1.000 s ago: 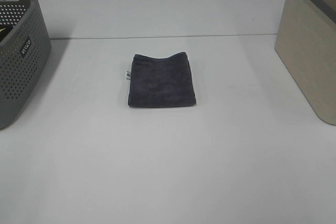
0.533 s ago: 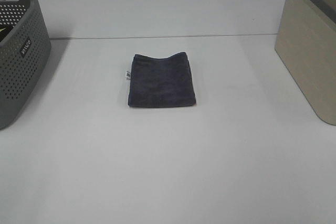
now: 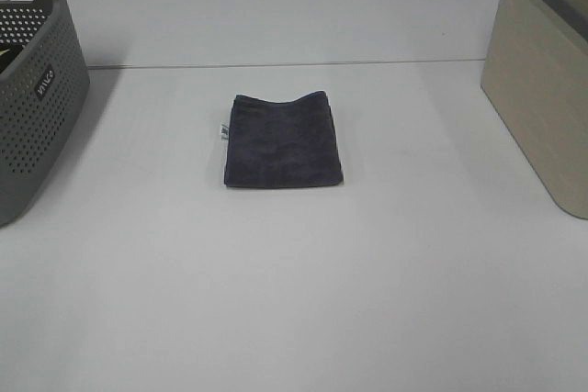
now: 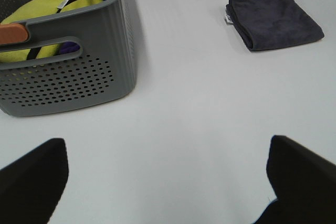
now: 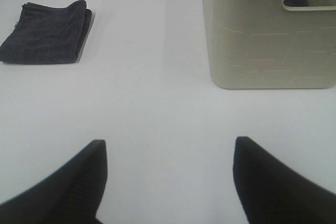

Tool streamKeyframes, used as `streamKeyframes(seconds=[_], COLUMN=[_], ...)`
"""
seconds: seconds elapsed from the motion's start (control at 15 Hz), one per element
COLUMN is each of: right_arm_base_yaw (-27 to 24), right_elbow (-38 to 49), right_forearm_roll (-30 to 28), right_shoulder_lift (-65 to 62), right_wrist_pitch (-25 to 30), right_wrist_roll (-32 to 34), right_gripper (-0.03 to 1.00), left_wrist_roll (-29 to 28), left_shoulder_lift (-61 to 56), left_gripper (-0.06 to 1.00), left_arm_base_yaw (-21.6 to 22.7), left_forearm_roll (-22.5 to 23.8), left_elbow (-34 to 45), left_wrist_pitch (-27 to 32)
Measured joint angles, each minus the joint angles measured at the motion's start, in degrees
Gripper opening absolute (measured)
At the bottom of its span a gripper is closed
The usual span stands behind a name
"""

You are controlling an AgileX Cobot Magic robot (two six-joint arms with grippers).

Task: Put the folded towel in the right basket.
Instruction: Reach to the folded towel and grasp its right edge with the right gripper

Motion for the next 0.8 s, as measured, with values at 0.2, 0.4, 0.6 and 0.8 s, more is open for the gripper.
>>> streamKeyframes(seconds=[0.2, 0.4, 0.6, 0.8], right_arm_base_yaw=[0.0, 0.0, 0.0, 0.0], right_elbow=[0.0, 0.0, 0.0, 0.0], right_forearm_roll=[0.0, 0.0, 0.0, 0.0], right_shoulder_lift=[0.0, 0.0, 0.0, 0.0], right_wrist_pitch=[0.0, 0.0, 0.0, 0.0], right_wrist_roll=[0.0, 0.0, 0.0, 0.0], right_gripper=[0.65, 0.65, 0.65, 0.65], left_wrist_roll=[0.0, 0.0, 0.0, 0.0], left_shoulder_lift=[0.0, 0.0, 0.0, 0.0], left_gripper=[0.98, 0.98, 0.98, 0.98], left_arm_base_yaw=[0.0, 0.0, 0.0, 0.0], left_forearm_roll=[0.0, 0.0, 0.0, 0.0], left_elbow=[0.0, 0.0, 0.0, 0.0], left_wrist_pitch=[0.0, 0.0, 0.0, 0.0])
